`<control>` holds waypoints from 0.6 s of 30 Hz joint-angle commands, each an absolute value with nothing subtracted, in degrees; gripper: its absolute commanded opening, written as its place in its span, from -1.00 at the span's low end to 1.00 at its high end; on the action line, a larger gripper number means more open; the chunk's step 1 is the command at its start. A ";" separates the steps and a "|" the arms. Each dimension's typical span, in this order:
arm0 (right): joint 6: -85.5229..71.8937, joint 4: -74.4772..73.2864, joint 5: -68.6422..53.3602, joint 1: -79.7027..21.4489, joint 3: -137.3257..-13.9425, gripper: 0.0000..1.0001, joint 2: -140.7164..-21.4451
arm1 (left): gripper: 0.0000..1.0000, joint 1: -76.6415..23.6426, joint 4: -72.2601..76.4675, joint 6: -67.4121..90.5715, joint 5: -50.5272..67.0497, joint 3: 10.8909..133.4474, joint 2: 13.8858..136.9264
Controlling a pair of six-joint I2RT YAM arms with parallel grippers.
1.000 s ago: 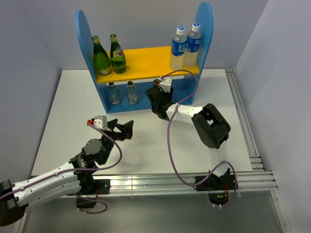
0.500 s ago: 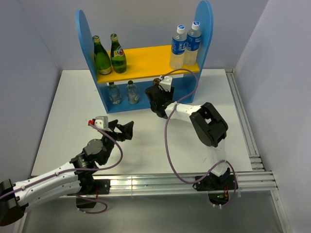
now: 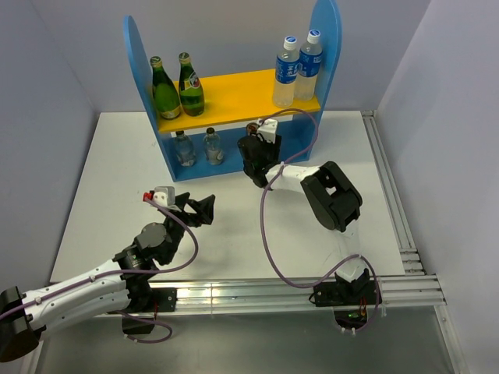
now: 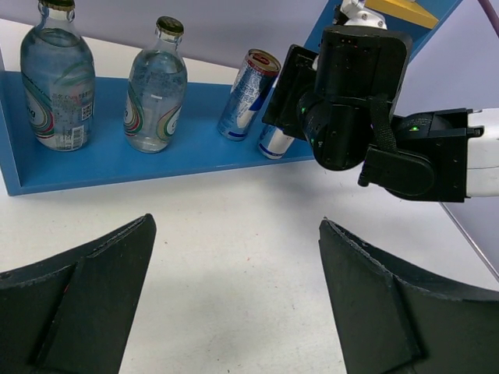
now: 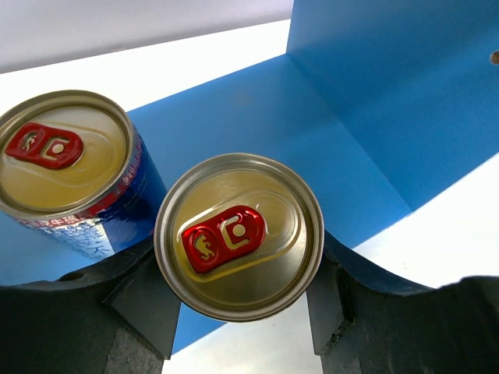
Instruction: Place and organize the beverage onto the shelf
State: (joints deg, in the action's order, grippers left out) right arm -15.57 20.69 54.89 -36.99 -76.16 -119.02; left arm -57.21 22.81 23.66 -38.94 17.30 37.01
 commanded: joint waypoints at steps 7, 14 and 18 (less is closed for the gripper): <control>-10.37 36.20 54.49 -34.63 -76.91 0.39 -116.63 | 0.83 -57.48 24.43 23.29 -39.90 17.23 37.00; -10.98 38.14 53.88 -34.63 -73.57 1.00 -114.26 | 0.83 -57.48 24.78 23.20 -39.81 17.31 37.62; -11.95 38.85 53.96 -34.72 -69.45 1.00 -111.89 | 0.83 -57.48 25.13 23.12 -39.90 17.32 38.05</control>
